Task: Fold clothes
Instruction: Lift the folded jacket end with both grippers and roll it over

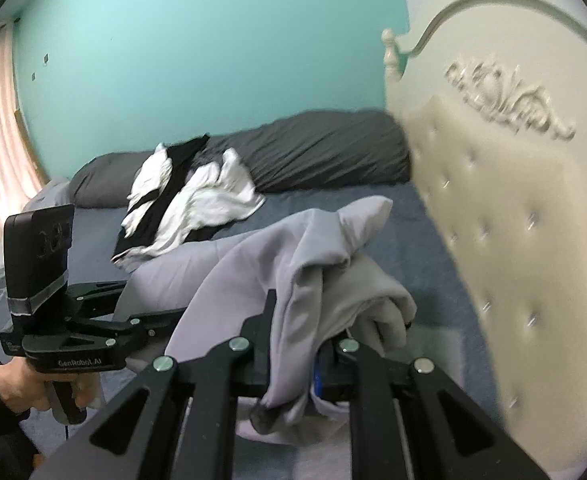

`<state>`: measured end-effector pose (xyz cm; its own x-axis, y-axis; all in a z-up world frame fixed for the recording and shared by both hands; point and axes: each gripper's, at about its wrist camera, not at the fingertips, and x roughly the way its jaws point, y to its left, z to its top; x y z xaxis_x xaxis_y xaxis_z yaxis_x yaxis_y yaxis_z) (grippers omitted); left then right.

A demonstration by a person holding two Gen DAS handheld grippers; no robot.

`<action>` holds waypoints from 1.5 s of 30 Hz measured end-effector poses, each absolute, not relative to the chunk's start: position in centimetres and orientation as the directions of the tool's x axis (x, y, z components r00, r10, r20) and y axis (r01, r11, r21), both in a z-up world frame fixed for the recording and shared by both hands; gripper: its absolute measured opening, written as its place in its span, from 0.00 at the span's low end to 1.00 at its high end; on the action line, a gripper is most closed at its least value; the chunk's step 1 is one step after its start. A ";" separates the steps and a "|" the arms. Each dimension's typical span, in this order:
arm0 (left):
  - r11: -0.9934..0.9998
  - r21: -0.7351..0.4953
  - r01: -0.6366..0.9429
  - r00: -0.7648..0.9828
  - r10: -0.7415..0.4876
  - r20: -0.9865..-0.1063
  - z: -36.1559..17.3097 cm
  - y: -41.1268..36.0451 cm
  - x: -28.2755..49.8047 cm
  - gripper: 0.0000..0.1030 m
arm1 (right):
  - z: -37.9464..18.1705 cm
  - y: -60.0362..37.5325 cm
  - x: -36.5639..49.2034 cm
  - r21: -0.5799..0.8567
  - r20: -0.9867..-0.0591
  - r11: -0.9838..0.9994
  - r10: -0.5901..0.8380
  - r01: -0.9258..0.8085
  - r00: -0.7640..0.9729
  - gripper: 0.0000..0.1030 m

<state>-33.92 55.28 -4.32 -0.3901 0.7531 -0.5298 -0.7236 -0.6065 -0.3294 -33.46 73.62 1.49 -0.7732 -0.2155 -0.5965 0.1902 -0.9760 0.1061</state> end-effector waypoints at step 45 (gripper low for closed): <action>-0.541 -0.698 -0.468 -0.026 0.798 -0.601 -23.3 64.7 -31.7 0.48 | -16.1 93.6 -29.5 0.426 -0.795 -0.895 -0.302 -0.132 -0.526 0.14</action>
